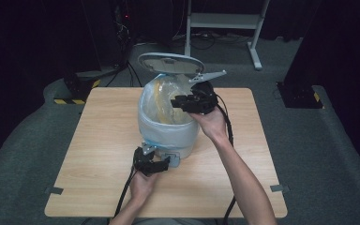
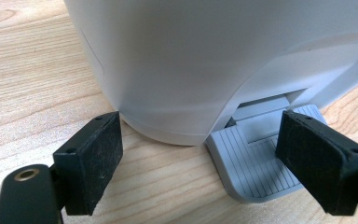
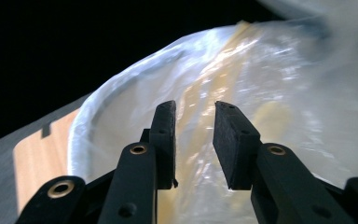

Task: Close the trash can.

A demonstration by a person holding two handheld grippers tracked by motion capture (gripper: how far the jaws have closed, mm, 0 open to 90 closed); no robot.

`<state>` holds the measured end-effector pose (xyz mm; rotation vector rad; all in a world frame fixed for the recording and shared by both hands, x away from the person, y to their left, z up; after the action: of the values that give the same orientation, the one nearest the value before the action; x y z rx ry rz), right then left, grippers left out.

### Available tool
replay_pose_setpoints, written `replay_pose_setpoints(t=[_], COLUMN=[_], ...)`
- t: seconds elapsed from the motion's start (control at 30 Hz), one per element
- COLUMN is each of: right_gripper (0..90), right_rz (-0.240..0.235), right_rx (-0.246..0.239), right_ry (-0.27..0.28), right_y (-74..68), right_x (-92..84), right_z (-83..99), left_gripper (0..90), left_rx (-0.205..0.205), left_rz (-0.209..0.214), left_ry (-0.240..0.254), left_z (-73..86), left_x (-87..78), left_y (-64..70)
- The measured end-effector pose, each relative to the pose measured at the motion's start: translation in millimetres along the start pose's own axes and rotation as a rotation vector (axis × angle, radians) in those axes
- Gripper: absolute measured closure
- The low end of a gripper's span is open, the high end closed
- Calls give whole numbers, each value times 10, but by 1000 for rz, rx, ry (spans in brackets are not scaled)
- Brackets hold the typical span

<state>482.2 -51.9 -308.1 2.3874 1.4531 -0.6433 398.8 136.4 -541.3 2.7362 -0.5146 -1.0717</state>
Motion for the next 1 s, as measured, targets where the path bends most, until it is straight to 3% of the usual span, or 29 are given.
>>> replay_pose_setpoints(t=[0.2,0.4,0.53,0.67,0.73,0.8,1.0], right_gripper=[663,591,566,692,825,896,899], right_rz=[111,226,263,239,203,192,156], right_rx=[18,55,75,83,70,34,-24], right_ry=[52,46,31,26,17,-15,-96], right_y=[107,260,361,432,440,423,349], right_x=[-199,-276,-237,-162,-108,-52,59], right_z=[26,71,104,120,117,115,131], left_gripper=[148,148,148,148,148,148,148], left_rx=[0,0,0,0,0,0,-1], left_rz=[0,0,0,0,0,0,1], left_ry=[0,0,0,0,0,0,0], left_z=[0,0,0,0,0,0,0], left_x=[0,0,1,1,1,1,1], left_y=[0,0,0,0,0,0,0])
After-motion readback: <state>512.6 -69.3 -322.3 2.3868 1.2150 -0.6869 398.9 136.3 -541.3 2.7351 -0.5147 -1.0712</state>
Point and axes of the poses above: each handheld gripper's, and its own axes: x roughly forward along the jaws, z roughly out of its underside, y roughly to its right, the point moved 2 cm from there along x, roughly forward along the jaws, and after that the axes turned 11 degrees about -x, right-handed, at the moved point
